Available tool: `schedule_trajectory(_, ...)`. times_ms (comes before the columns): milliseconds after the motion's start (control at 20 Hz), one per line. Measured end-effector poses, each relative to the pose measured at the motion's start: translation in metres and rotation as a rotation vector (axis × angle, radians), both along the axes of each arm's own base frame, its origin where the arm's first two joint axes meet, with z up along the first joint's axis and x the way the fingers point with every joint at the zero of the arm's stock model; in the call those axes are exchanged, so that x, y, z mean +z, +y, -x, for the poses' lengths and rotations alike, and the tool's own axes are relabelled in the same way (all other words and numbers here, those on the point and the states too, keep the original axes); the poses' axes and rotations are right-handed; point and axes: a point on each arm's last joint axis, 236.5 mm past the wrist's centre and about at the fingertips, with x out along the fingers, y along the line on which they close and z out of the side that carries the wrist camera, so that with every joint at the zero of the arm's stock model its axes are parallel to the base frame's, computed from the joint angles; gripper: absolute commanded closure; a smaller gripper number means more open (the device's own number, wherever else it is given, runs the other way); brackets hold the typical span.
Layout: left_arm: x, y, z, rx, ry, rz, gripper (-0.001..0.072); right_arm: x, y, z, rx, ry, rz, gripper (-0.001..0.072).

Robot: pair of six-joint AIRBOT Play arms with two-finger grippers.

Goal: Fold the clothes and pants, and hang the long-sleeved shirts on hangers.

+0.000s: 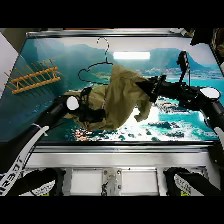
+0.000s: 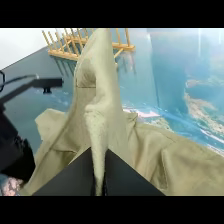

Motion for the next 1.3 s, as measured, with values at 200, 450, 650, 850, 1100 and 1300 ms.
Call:
schedule_trajectory(200, 0.033, 0.057, -0.028, 0.123, -0.082, 0.016, 0.0698, 0.021, 0.005, 0.019, 0.037, -0.021, -0.027, 0.0707)
schedule_trajectory(450, 0.057, 0.119, -0.043, 0.222, -0.135, 0.003, 0.0698, 0.031, 0.016, 0.049, 0.146, -0.010, -0.045, 0.0707)
schedule_trajectory(650, 0.078, 0.145, -0.054, 0.247, -0.184, -0.007, 0.0698, 0.023, 0.021, 0.067, 0.216, 0.025, -0.018, 0.0707)
schedule_trajectory(850, 0.101, 0.154, -0.062, 0.244, -0.235, -0.011, 0.0698, 0.009, 0.021, 0.076, 0.249, 0.059, 0.029, 0.0707)
schedule_trajectory(1100, 0.129, 0.158, -0.066, 0.201, -0.285, -0.032, 0.0698, -0.015, 0.022, 0.085, 0.267, 0.100, 0.026, 0.0707)
schedule_trajectory(1300, 0.130, 0.165, -0.059, 0.144, -0.277, -0.116, 0.0698, -0.009, 0.024, 0.085, 0.253, 0.081, -0.039, 0.0707)
